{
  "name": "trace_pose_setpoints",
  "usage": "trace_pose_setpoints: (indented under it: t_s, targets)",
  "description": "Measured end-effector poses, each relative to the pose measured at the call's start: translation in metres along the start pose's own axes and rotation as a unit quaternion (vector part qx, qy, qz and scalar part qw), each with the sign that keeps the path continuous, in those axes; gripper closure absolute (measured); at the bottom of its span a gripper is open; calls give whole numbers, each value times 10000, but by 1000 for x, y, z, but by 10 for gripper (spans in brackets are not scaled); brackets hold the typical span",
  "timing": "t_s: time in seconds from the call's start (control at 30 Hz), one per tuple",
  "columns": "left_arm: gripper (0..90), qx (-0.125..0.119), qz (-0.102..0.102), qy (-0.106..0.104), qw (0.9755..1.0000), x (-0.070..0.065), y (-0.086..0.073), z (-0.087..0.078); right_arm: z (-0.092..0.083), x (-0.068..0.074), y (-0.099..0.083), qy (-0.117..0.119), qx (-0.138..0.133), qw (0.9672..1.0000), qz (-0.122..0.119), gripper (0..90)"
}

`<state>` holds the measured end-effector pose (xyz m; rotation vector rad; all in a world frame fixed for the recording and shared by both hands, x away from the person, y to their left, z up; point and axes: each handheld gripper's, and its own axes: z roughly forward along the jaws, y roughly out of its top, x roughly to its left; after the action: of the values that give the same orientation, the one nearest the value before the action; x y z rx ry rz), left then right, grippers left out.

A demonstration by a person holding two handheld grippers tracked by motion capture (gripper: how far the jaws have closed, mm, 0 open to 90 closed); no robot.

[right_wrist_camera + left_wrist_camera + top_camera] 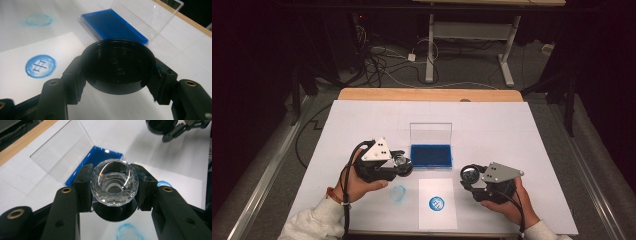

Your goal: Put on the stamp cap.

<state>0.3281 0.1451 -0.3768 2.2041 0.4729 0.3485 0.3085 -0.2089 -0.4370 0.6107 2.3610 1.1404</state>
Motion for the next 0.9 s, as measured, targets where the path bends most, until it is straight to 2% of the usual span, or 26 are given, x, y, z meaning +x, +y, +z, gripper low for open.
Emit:
trace_pose_setpoints:
  t_s: [0.3,0.47,0.9]
  targets:
    - [545,-158,46,-195,9997,-4,15,8,20,7,16,255,-35,9996,66,393]
    - [545,-173,71,-234,9995,-5,19,12,33,14,23,369,1,9993,-36,393]
    - [545,-198,141,-302,9992,-9,24,16,51,27,33,594,27,9980,-200,394]
